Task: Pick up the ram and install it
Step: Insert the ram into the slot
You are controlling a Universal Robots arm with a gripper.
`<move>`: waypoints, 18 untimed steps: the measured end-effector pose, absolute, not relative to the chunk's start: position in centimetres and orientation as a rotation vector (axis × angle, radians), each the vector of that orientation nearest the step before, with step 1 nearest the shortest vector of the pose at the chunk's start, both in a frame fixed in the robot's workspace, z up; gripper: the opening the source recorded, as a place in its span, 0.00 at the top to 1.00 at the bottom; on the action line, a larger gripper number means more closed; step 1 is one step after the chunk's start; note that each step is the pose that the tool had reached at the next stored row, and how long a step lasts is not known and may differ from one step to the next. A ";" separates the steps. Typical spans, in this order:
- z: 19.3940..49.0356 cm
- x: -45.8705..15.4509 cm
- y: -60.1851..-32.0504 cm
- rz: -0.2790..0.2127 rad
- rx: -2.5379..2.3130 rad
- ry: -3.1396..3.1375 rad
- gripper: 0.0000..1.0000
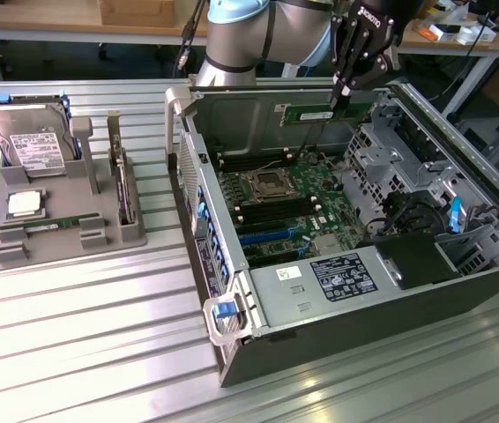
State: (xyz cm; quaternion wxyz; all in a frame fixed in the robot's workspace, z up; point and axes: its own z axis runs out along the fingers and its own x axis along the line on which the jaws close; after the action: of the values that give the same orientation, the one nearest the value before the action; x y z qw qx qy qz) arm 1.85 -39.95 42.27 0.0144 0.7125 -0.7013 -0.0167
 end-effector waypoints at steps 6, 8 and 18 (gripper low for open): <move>42.0 1.8 -39.9 -0.052 2.218 -2.183 0.88; 41.9 1.8 -40.0 -0.052 2.218 -2.183 0.88; 41.3 1.8 -40.0 -0.052 2.218 -2.183 0.88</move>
State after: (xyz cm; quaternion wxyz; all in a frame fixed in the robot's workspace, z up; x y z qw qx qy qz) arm 1.84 -39.97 41.35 0.0144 0.7125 -0.7014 -0.0167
